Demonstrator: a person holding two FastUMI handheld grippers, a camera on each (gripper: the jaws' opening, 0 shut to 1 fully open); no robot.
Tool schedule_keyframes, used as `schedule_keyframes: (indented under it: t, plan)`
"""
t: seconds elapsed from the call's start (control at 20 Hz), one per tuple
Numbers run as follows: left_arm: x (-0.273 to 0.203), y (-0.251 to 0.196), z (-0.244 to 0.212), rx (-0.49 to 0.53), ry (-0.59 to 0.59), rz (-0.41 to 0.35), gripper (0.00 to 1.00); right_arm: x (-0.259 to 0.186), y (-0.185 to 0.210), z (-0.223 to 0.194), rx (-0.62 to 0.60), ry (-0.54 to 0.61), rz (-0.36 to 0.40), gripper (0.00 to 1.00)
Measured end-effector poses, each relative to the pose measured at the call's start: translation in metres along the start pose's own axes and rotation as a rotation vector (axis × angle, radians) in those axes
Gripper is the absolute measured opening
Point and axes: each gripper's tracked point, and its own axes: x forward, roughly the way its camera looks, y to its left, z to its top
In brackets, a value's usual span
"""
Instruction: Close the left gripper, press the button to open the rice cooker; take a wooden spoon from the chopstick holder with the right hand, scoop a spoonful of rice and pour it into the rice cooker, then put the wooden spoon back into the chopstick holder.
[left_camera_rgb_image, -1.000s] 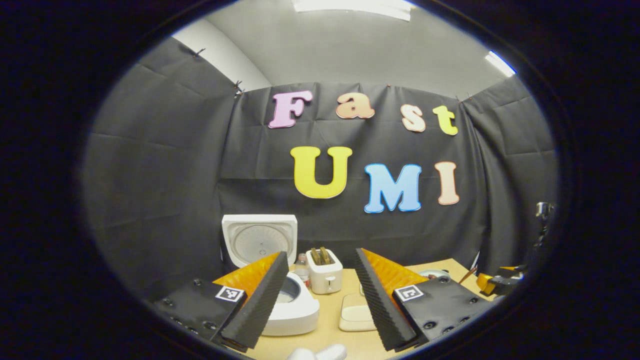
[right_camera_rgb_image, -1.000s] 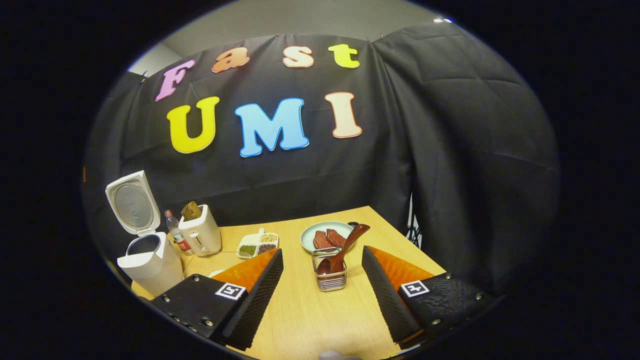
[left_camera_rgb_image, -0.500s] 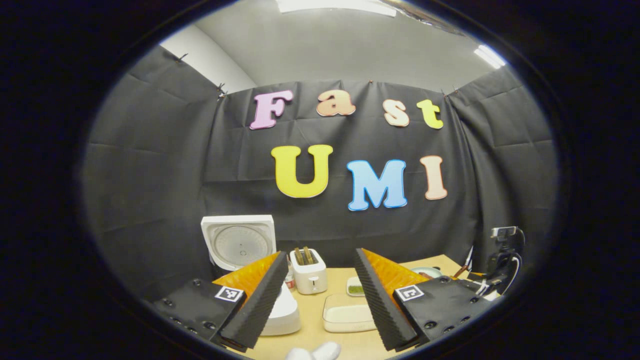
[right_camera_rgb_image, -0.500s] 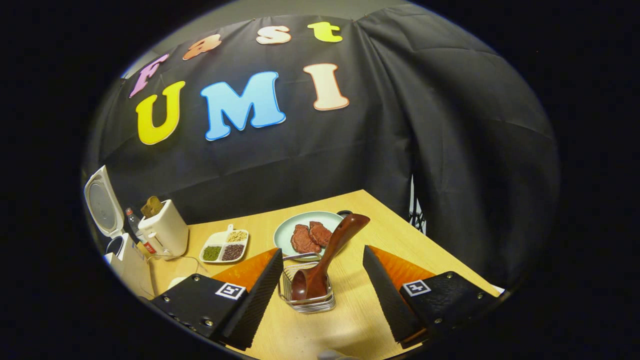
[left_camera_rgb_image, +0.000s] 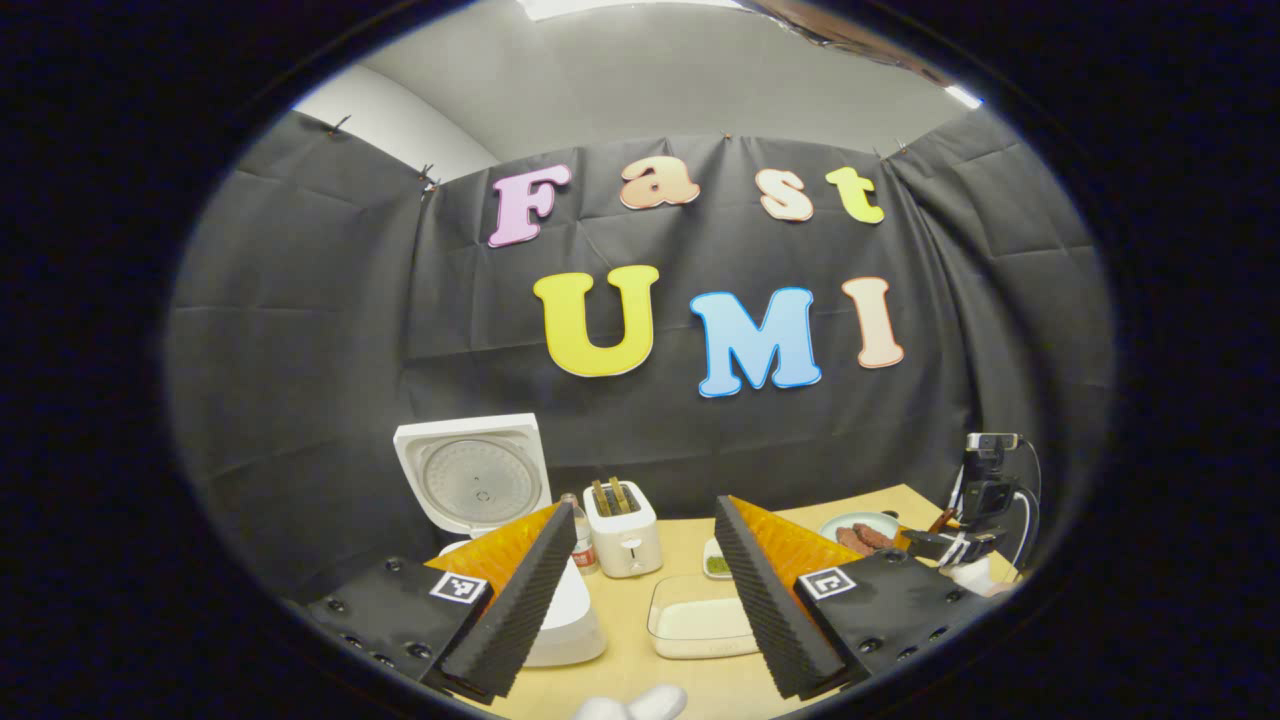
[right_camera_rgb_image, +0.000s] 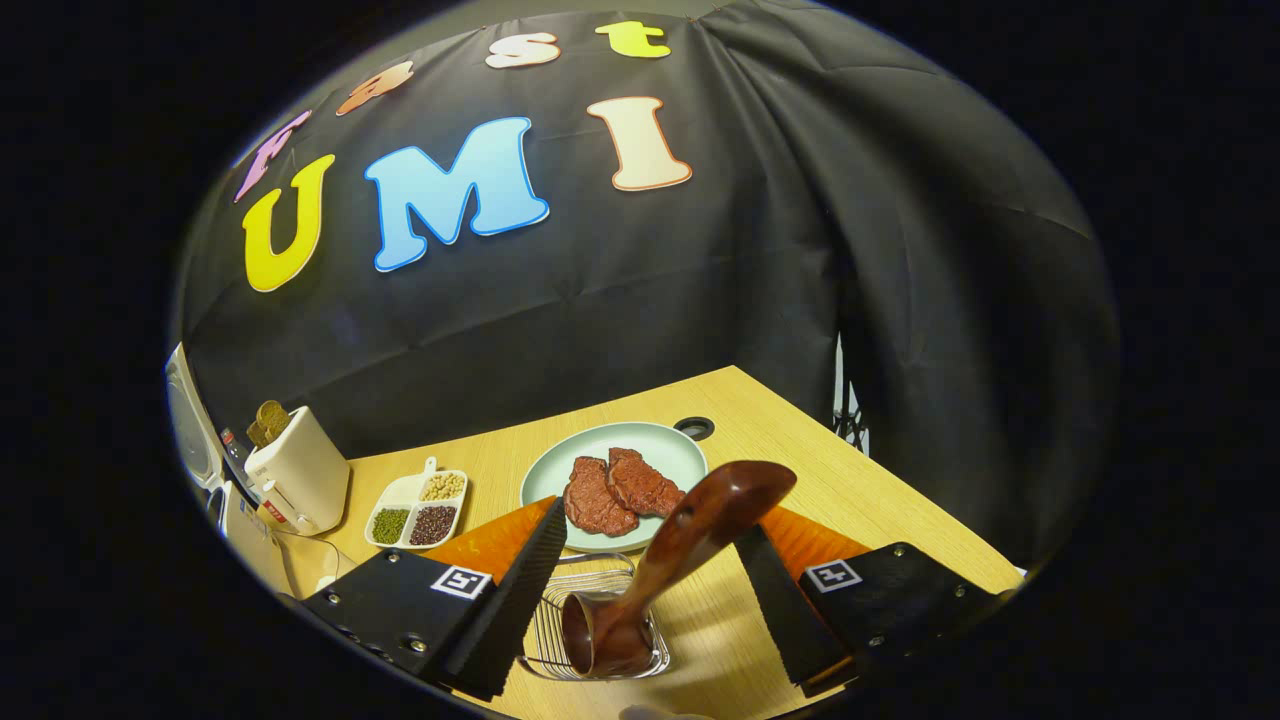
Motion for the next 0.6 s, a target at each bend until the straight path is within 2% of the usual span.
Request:
schedule_keyframes:
  t: [0.05,0.15,0.2,0.25,0.35,0.4,0.5,0.6]
  plan:
    - [0.0020,0.0004,0.0011,0.000,0.003,0.005,0.96,0.0020,-0.0009,0.0005,-0.001,0.001,-0.003,0.98]
    - [0.0046,-0.0002,0.0030,-0.006,0.000,0.009,0.98,0.0030,-0.0024,0.0028,0.000,0.006,0.007,0.98]
    - [0.0059,0.0003,0.0008,-0.006,0.004,0.013,0.98,0.0074,-0.0023,0.0009,0.011,0.016,0.012,0.93]
    - [0.0062,0.0015,0.0005,-0.005,0.002,0.016,0.98,0.0047,-0.0046,0.0004,0.020,0.029,0.014,0.96]
    - [0.0072,0.0018,0.0023,0.001,0.001,0.025,0.97,0.0043,-0.0075,-0.0033,0.029,0.043,0.004,0.62]
    - [0.0061,0.0019,0.0033,0.005,-0.003,0.030,0.95,0.0006,-0.0064,-0.0003,0.044,0.050,0.018,0.34]
    - [0.0062,0.0022,0.0013,0.013,-0.001,0.041,0.95,0.0013,-0.0025,0.0012,0.072,0.060,0.032,0.27]
    - [0.0058,0.0030,-0.0011,0.017,0.002,0.050,0.95,0.0039,-0.0001,-0.0024,0.051,0.054,0.041,0.27]
